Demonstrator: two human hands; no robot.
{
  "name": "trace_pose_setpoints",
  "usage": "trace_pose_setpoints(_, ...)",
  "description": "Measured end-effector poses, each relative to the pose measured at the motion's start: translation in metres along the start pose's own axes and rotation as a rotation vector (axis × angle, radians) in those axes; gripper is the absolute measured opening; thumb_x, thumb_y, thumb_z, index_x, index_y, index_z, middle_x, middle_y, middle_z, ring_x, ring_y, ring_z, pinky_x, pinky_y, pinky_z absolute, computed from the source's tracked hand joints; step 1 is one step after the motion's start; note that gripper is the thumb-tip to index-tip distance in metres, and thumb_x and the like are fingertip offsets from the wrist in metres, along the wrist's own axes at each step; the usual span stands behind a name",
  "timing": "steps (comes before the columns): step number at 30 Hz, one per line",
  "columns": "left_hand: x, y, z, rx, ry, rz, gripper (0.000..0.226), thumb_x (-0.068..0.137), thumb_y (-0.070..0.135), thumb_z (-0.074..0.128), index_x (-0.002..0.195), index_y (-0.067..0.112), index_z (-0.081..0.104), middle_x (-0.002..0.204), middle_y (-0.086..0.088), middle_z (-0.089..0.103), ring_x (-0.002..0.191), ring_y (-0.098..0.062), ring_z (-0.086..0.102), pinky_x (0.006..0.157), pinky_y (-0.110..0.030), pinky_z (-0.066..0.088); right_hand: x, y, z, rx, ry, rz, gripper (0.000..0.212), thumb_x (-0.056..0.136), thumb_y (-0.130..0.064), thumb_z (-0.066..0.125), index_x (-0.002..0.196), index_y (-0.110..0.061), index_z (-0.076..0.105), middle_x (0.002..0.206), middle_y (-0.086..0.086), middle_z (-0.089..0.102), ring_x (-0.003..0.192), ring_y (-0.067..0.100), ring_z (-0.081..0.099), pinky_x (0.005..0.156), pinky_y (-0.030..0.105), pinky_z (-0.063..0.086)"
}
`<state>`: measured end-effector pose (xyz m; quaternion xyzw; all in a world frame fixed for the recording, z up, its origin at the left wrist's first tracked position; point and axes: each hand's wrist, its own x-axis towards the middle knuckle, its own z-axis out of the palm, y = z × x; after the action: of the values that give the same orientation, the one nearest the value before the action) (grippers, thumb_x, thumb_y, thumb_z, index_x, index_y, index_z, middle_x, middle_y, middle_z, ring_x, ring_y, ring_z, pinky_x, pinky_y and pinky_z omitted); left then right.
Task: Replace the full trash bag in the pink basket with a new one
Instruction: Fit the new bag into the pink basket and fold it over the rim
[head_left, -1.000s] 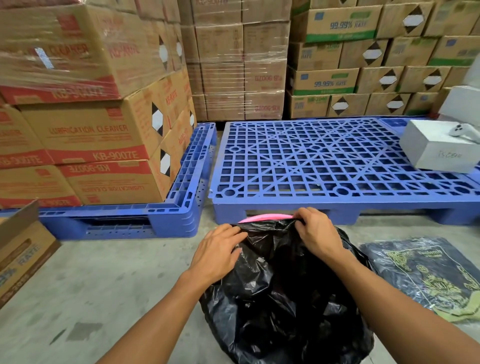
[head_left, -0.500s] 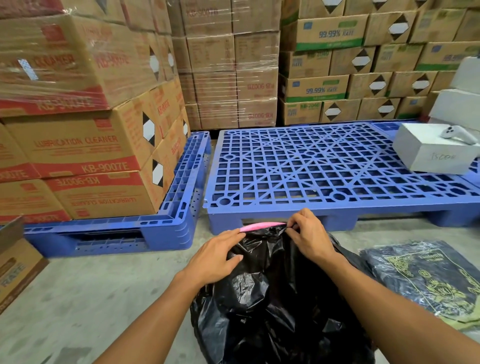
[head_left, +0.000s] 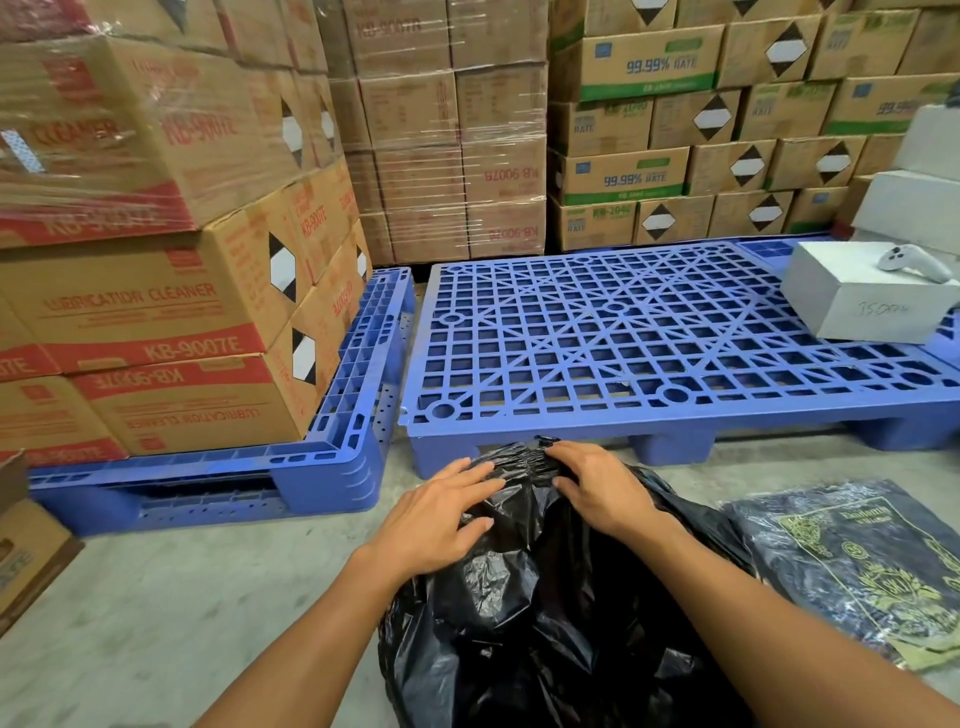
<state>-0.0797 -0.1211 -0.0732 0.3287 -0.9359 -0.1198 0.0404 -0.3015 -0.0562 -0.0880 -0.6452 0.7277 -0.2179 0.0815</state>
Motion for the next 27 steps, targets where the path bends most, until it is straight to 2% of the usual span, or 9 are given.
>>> trace_pose_setpoints(2,0.000,0.001,-0.002,0.017,-0.009,-0.016,0.054,0.094,0.041,0.046,0.145,0.038,0.029,0.157,0.017,0.022,0.147,-0.009,0.014,0.109,-0.044,0.038,0.000,0.000,0.002,-0.050,-0.025,-0.009,0.049,0.087,-0.017,0.058,0.135,-0.015,0.047,0.139,0.003,0.053,0.128,0.024,0.045,0.110,0.037,0.035)
trace_pose_setpoints(5,0.001,-0.001,-0.005,0.022,-0.010,-0.066,0.057,0.093,0.043,0.048,0.145,0.039,0.028,0.154,0.016,0.032,0.142,-0.012,0.032,0.104,-0.045,0.040,0.005,0.000,0.003,-0.103,-0.073,0.011,0.054,0.082,-0.017,0.060,0.134,-0.016,0.046,0.137,0.005,0.054,0.125,0.027,0.046,0.108,0.040,0.038)
trace_pose_setpoints(9,0.006,-0.010,-0.007,-0.249,-0.009,-0.181,0.057,0.090,0.039,0.055,0.143,0.036,0.034,0.149,0.008,0.043,0.135,-0.017,0.042,0.104,-0.036,0.038,0.015,-0.002,-0.008,0.008,-0.169,0.113,0.049,0.082,-0.019,0.065,0.129,-0.013,0.052,0.133,0.006,0.057,0.123,0.025,0.051,0.103,0.034,0.041)
trace_pose_setpoints(11,0.006,-0.014,-0.007,-0.327,-0.024,-0.231,0.055,0.090,0.037,0.057,0.141,0.033,0.038,0.146,0.003,0.047,0.123,-0.019,0.053,0.096,-0.029,0.039,0.017,0.000,-0.016,0.184,-0.115,0.220,0.037,0.082,-0.017,0.067,0.118,-0.011,0.060,0.121,0.007,0.064,0.116,0.023,0.057,0.096,0.030,0.043)
trace_pose_setpoints(13,0.003,-0.016,-0.006,-0.342,-0.006,-0.258,0.054,0.090,0.037,0.058,0.141,0.029,0.041,0.143,0.002,0.049,0.113,-0.019,0.058,0.093,-0.029,0.040,0.014,0.006,-0.025,0.374,-0.003,0.348,0.019,0.081,-0.013,0.068,0.101,-0.013,0.065,0.099,0.005,0.069,0.105,0.022,0.062,0.084,0.026,0.043)
trace_pose_setpoints(15,0.000,-0.015,-0.002,-0.301,0.038,-0.243,0.054,0.090,0.037,0.057,0.141,0.025,0.042,0.146,0.003,0.047,0.127,-0.018,0.050,0.104,-0.032,0.037,0.008,0.012,-0.032,0.437,0.065,0.402,0.011,0.081,-0.011,0.067,0.090,-0.015,0.063,0.087,0.004,0.068,0.099,0.022,0.064,0.080,0.024,0.040)
trace_pose_setpoints(19,-0.007,-0.007,0.004,-0.105,0.103,-0.163,0.057,0.092,0.042,0.051,0.144,0.027,0.036,0.152,0.006,0.035,0.142,-0.015,0.030,0.113,-0.037,0.031,-0.010,0.014,-0.040,0.317,0.063,0.246,0.016,0.082,-0.009,0.066,0.098,-0.010,0.066,0.096,0.004,0.068,0.100,0.019,0.063,0.085,0.026,0.045)
trace_pose_setpoints(24,-0.002,0.003,0.001,0.070,0.073,-0.104,0.057,0.093,0.040,0.049,0.145,0.020,0.036,0.151,0.004,0.038,0.140,-0.016,0.034,0.111,-0.036,0.033,-0.025,0.018,-0.040,0.006,0.029,-0.082,0.026,0.085,-0.014,0.063,0.110,-0.007,0.065,0.118,0.005,0.064,0.112,0.022,0.057,0.098,0.030,0.042)
trace_pose_setpoints(27,0.000,0.007,-0.001,0.070,0.046,-0.127,0.053,0.095,0.033,0.046,0.145,0.019,0.034,0.150,0.002,0.040,0.136,-0.020,0.040,0.107,-0.039,0.038,-0.025,0.022,-0.031,-0.047,-0.006,-0.104,0.029,0.089,-0.016,0.057,0.115,-0.007,0.063,0.122,0.004,0.060,0.117,0.021,0.052,0.100,0.030,0.040)
